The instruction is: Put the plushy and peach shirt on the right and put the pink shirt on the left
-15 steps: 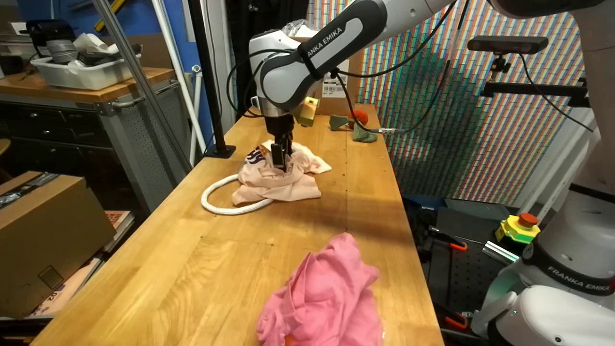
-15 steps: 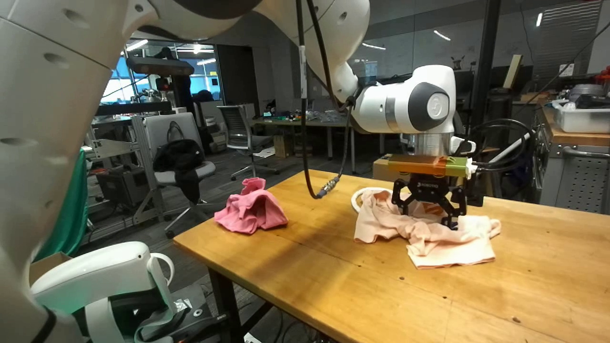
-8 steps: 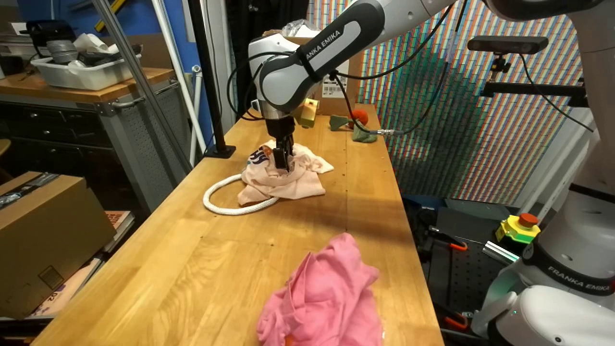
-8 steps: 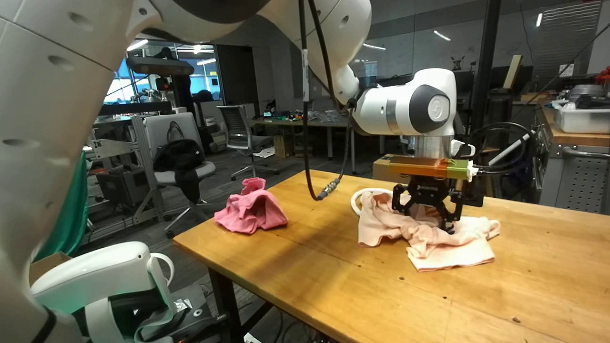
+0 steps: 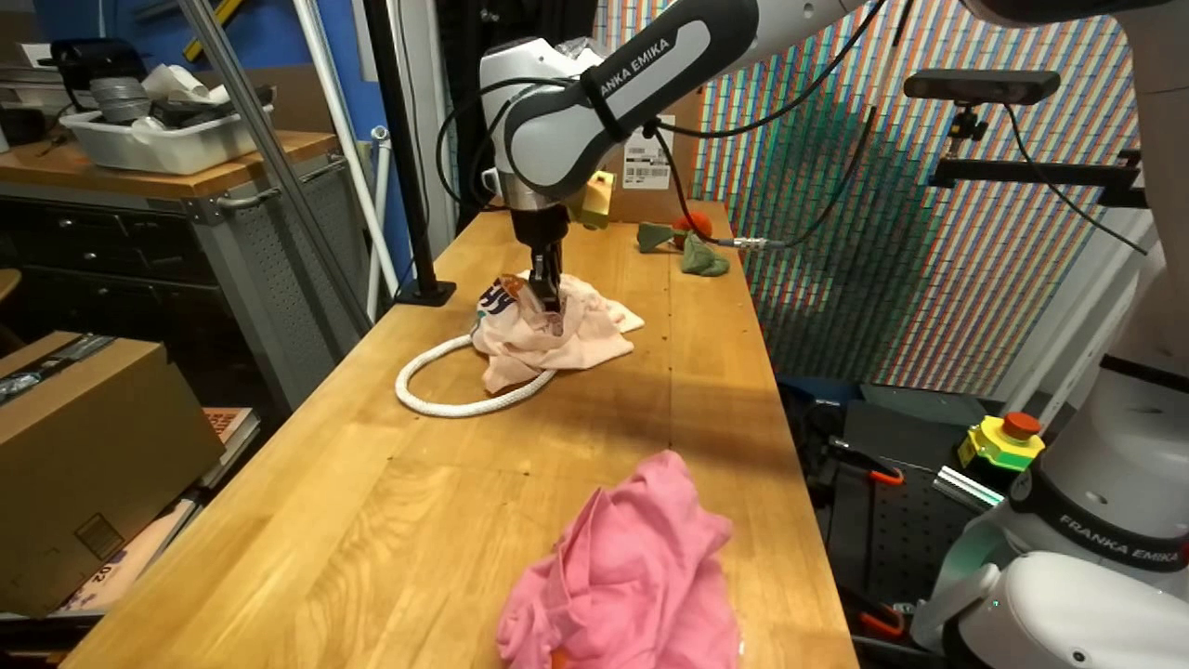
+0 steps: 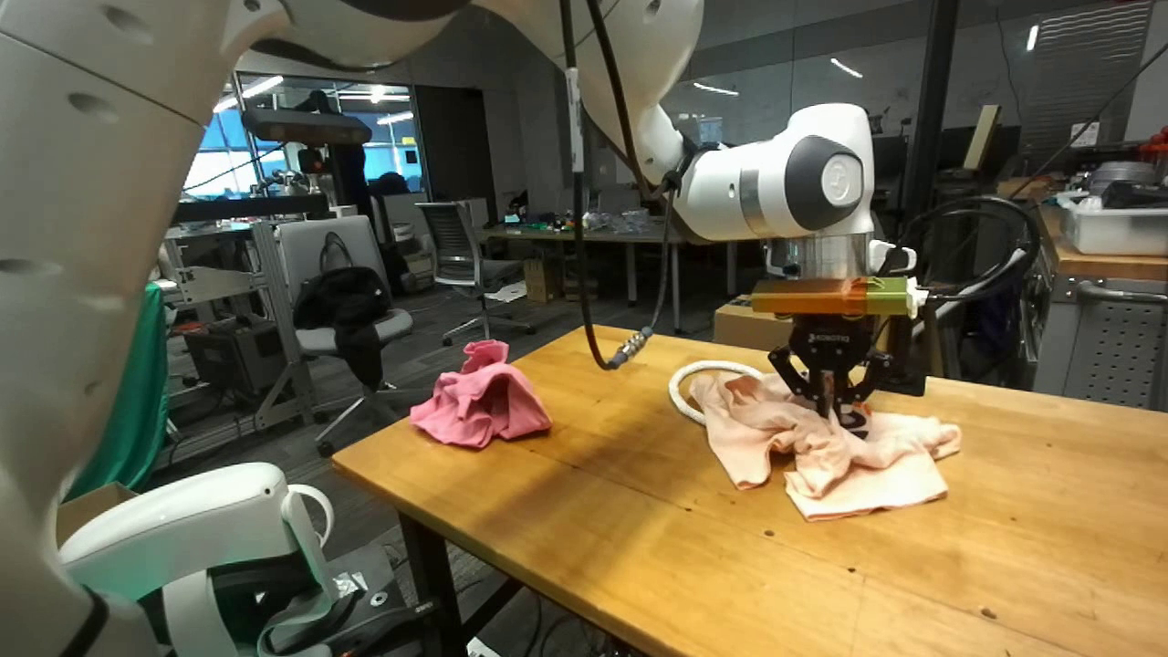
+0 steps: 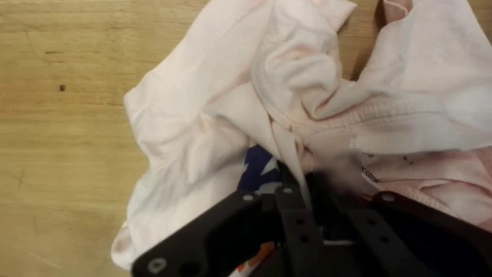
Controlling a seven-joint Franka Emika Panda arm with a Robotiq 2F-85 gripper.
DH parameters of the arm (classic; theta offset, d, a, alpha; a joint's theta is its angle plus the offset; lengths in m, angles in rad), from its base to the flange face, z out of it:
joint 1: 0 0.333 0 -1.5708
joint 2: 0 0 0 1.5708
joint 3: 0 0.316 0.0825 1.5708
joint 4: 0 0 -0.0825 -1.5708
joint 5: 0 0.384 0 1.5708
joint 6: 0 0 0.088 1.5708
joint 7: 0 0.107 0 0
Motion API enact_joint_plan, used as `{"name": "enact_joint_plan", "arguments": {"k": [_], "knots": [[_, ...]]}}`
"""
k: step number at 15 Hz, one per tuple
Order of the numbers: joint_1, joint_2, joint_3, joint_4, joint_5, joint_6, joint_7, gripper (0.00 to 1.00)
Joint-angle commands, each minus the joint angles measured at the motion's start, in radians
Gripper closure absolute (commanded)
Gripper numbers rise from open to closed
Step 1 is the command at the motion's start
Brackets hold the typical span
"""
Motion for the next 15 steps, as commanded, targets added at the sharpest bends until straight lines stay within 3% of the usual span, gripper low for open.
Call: {"name": "enact_joint_plan", "arguments": {"k": [1,2,8,15], "knots": [[0.011,-0.103,-0.020,-0.076,-0.057,0.083,0.027,0.98],[0.009,-0.120,-0.024,-0.084,-0.068,0.103,0.033,0.94],[0.008,-0.214,-0.052,-0.130,-0.116,0.204,0.099,0.94],[0.024,-0.230,-0.138,-0.089,-0.316,0.300,0.283,0.95]]}}
